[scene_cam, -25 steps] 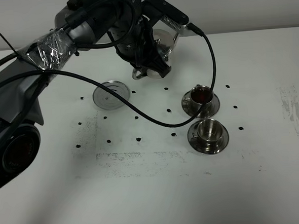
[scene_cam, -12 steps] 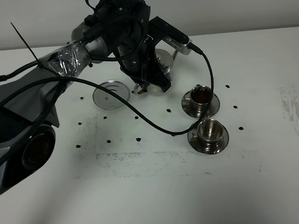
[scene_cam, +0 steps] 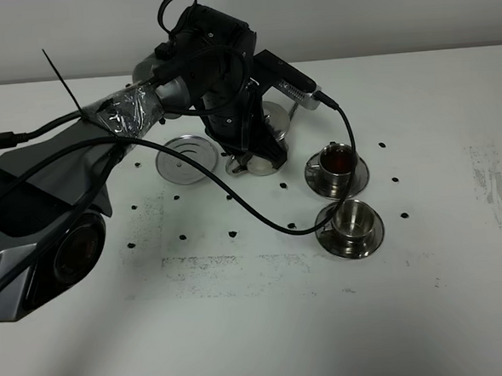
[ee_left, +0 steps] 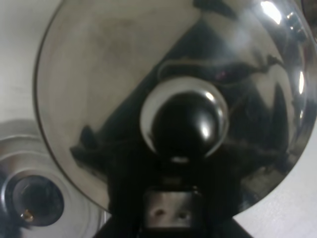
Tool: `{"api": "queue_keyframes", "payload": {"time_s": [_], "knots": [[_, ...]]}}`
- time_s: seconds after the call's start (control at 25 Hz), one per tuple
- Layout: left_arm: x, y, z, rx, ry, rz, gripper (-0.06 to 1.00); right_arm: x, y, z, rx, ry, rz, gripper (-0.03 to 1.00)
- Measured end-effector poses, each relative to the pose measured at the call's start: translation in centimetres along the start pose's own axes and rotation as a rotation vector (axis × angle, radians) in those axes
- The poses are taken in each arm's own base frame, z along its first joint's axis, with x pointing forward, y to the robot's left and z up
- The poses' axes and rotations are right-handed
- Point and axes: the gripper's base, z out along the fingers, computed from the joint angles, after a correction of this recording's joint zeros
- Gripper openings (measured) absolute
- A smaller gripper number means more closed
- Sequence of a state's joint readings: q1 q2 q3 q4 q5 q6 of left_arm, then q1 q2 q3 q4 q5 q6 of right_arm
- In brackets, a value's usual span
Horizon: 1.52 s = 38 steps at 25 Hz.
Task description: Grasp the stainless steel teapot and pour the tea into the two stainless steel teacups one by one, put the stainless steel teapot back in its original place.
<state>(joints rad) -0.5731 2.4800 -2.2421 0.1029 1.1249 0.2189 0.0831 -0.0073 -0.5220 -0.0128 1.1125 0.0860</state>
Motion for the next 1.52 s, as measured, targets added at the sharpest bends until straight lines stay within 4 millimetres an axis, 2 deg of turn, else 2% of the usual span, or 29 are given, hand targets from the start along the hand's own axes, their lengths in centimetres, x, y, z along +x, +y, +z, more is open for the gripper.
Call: {"api": "queue_keyframes", "payload": {"time_s": [0.32,0.44,0.92,1.16,1.36,1.52], "knots": [[-0.1,0.0,0.1,0.001,-0.012,-0.001,0.19,0.0,0.0,0.0,0.0,0.0,0.0,0.52],[-0.1,0.0,-0.4,0.001,-0.018,-0.003,0.19,0.0,0.0,0.0,0.0,0.0,0.0,0.52],[0.7,1.1,-9.0,-0.059,-0.096,0.008,0.19,0.0,0.0,0.0,0.0,0.0,0.0,0.52],[1.0,1.6,-11.2,-0.114,-0.128,0.01,0.19,0.0,0.0,0.0,0.0,0.0,0.0,0.52],[1.2,1.6,-12.3,-0.109,-0.148,-0.005,0.19,0.0,0.0,0.0,0.0,0.0,0.0,0.52],[2.8,0.9,-12.7,-0.062,-0.112,0.005,0.19,0.0,0.0,0.0,0.0,0.0,0.0,0.52]]}}
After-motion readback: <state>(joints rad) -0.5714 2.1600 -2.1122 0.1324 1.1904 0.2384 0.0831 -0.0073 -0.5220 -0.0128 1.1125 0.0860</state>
